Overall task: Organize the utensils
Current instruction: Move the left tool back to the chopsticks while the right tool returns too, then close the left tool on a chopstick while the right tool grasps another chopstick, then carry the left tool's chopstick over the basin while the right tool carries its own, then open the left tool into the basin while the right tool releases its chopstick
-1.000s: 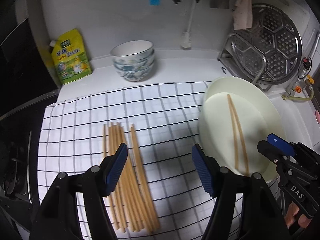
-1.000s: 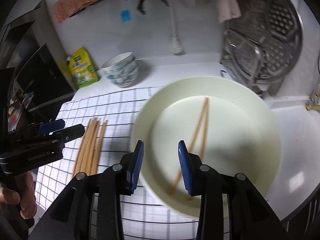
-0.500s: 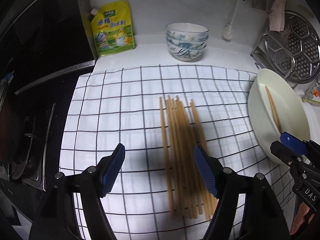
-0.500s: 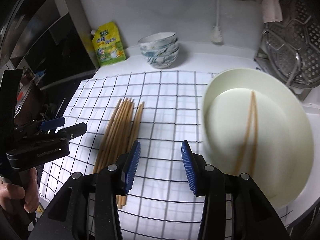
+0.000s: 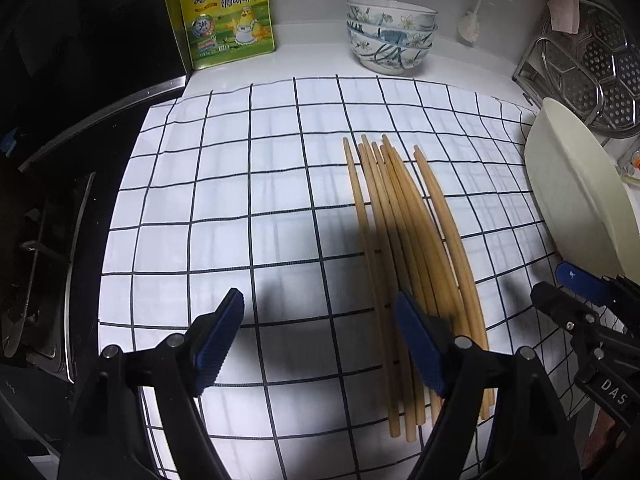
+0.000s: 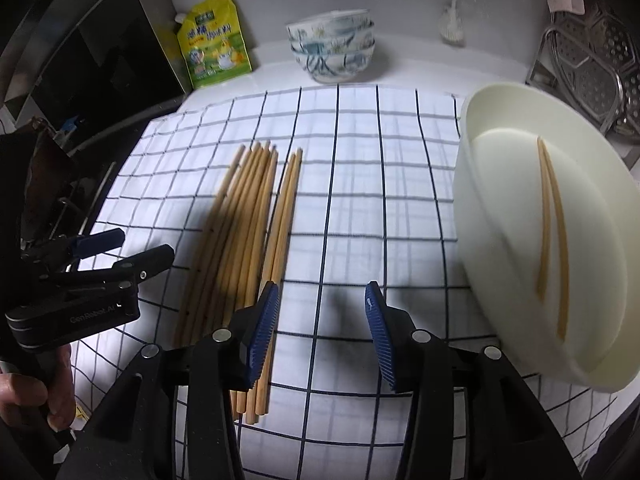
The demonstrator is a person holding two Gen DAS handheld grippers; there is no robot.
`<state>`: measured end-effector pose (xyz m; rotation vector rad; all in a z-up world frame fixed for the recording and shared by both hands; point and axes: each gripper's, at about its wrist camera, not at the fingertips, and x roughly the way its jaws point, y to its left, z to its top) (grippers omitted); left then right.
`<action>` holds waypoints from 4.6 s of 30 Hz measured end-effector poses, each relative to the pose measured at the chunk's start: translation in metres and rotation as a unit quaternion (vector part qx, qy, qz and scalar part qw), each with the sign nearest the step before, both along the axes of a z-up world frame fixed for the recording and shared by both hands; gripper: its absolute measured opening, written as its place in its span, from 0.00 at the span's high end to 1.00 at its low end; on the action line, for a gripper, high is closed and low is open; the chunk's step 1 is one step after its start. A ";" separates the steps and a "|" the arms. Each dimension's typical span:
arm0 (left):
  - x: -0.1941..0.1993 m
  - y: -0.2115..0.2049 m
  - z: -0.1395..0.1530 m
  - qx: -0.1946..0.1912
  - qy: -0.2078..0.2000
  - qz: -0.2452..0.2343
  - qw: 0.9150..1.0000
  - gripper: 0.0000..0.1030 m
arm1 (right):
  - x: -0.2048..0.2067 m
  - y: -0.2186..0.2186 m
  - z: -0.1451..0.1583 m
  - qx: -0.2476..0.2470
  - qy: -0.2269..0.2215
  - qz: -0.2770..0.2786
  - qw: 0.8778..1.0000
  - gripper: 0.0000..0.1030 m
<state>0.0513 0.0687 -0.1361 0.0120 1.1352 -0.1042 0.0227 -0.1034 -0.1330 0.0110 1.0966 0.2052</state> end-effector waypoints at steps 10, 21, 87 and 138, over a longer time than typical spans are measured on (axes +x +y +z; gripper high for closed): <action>0.004 0.003 -0.016 -0.003 0.008 -0.014 1.000 0.24 | 0.002 0.014 -0.027 -0.012 0.014 -0.006 1.000 0.52; 0.006 0.002 -0.024 -0.010 0.014 -0.021 1.000 0.24 | -0.001 0.026 -0.037 -0.042 0.018 -0.001 0.999 0.52; 0.001 -0.036 0.063 -0.019 -0.041 -0.044 0.998 0.93 | 0.008 -0.008 0.056 0.039 -0.057 0.032 0.997 0.94; 0.061 -0.297 0.054 -0.031 -0.028 -0.155 0.987 0.47 | 0.024 -0.270 0.030 0.046 -0.030 -0.145 0.988 0.81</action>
